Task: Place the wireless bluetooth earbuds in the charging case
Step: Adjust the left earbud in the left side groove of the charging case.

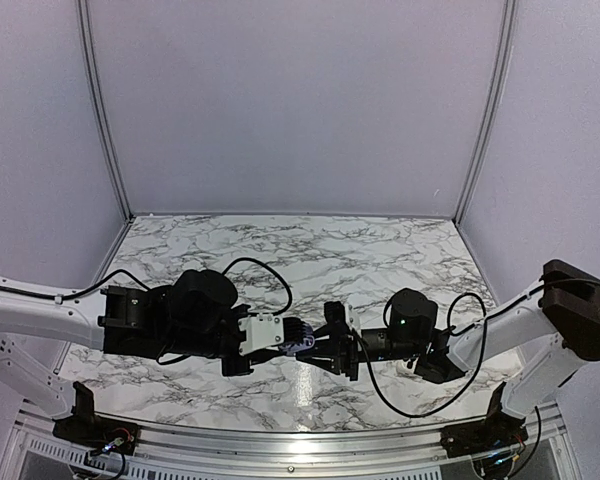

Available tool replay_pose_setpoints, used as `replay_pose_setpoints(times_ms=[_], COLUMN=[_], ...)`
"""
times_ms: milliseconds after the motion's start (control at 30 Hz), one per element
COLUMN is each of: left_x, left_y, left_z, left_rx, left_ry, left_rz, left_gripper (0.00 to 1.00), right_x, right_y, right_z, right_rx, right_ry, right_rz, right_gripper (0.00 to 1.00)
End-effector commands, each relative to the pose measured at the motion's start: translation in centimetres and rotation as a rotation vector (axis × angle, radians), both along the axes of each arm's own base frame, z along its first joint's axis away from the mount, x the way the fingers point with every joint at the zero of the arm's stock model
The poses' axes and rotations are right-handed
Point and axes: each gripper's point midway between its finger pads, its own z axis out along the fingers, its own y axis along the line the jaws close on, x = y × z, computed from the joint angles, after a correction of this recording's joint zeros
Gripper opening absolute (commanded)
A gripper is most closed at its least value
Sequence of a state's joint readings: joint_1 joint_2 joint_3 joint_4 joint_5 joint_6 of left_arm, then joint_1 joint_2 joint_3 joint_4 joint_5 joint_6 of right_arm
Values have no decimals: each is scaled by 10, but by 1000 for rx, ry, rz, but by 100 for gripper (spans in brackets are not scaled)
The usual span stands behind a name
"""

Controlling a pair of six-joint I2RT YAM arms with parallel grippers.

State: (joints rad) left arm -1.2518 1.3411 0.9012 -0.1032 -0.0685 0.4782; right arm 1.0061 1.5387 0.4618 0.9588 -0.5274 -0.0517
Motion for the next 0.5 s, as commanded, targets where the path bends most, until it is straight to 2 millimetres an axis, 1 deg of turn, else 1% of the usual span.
replay_pose_setpoints(times_ms=[0, 100, 167, 333, 467], left_x=[-5, -6, -4, -3, -4], left_y=[-2, -1, 1, 1, 0], left_z=[-2, -4, -3, 7, 16], left_rx=[18, 27, 27, 5, -15], left_ry=[26, 30, 27, 12, -1], left_rz=[-25, -24, -16, -9, -15], left_gripper=[23, 23, 26, 33, 35], right_x=[-1, -1, -2, -2, -1], right_y=[6, 6, 6, 6, 7], right_z=[29, 29, 28, 25, 22], right_rx=[82, 82, 79, 74, 69], right_ry=[-39, -39, -37, -31, -25], right_rz=[13, 16, 19, 18, 18], right_gripper=[0, 0, 0, 0, 0])
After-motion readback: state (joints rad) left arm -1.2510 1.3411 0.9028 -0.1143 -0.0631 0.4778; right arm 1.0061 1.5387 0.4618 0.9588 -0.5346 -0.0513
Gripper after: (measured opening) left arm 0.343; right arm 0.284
